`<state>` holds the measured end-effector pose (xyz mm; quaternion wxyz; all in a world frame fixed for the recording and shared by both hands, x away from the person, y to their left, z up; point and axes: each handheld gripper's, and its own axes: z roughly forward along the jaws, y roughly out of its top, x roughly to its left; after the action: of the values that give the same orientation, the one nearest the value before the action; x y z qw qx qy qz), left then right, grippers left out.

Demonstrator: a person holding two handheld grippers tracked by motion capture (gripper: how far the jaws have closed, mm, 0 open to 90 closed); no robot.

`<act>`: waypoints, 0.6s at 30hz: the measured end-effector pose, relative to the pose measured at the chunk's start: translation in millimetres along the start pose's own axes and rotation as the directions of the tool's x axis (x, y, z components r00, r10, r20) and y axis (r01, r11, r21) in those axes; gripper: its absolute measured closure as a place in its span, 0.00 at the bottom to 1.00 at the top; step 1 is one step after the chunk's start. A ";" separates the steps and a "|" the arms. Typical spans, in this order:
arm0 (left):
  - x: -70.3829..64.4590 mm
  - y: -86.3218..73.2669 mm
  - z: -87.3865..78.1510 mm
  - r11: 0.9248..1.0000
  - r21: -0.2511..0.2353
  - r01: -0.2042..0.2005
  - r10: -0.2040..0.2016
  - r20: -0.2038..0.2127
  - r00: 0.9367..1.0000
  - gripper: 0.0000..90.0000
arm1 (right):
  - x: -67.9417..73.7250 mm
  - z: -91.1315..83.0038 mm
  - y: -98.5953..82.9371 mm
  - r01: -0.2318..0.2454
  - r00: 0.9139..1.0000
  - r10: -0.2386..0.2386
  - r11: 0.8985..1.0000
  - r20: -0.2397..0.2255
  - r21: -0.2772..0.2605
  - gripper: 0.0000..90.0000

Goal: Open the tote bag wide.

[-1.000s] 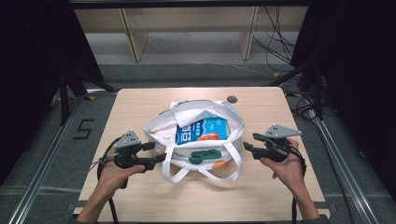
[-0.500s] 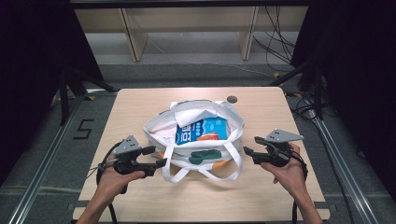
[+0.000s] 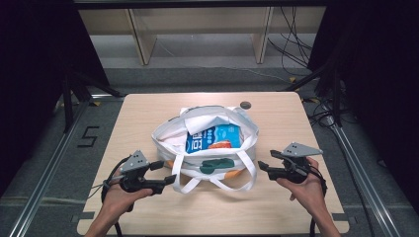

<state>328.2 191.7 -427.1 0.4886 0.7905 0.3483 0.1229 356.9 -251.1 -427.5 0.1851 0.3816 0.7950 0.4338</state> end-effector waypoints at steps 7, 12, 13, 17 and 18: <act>-9.7 -7.0 0.1 1.000 0.008 -0.025 0.025 0.002 1.000 0.34 | 6.1 -2.0 -5.1 0.000 1.000 0.000 1.000 -0.004 -0.002 0.41; -13.6 -12.2 1.6 0.999 0.016 -0.037 0.037 0.010 0.999 0.32 | 9.9 -4.4 -8.5 0.014 1.000 -0.014 1.000 -0.014 0.006 0.40; -15.3 -13.3 2.3 1.000 0.010 -0.026 0.026 0.013 1.000 0.32 | 11.5 -4.3 -9.7 0.005 1.000 -0.005 1.000 -0.014 0.000 0.40; -17.6 -16.2 1.3 0.999 0.013 -0.050 0.049 0.016 0.999 0.30 | 14.8 -7.3 -13.3 -0.004 1.000 0.004 1.000 -0.024 0.011 0.39; -19.7 -17.7 1.2 0.999 0.008 -0.032 0.031 0.018 0.999 0.30 | 14.3 -6.5 -14.2 0.011 1.000 -0.011 1.000 -0.017 -0.004 0.39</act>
<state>306.9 182.5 -440.0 0.4863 0.7990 0.3320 0.1220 337.4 -248.4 -435.2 0.1814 0.3732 0.7978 0.4375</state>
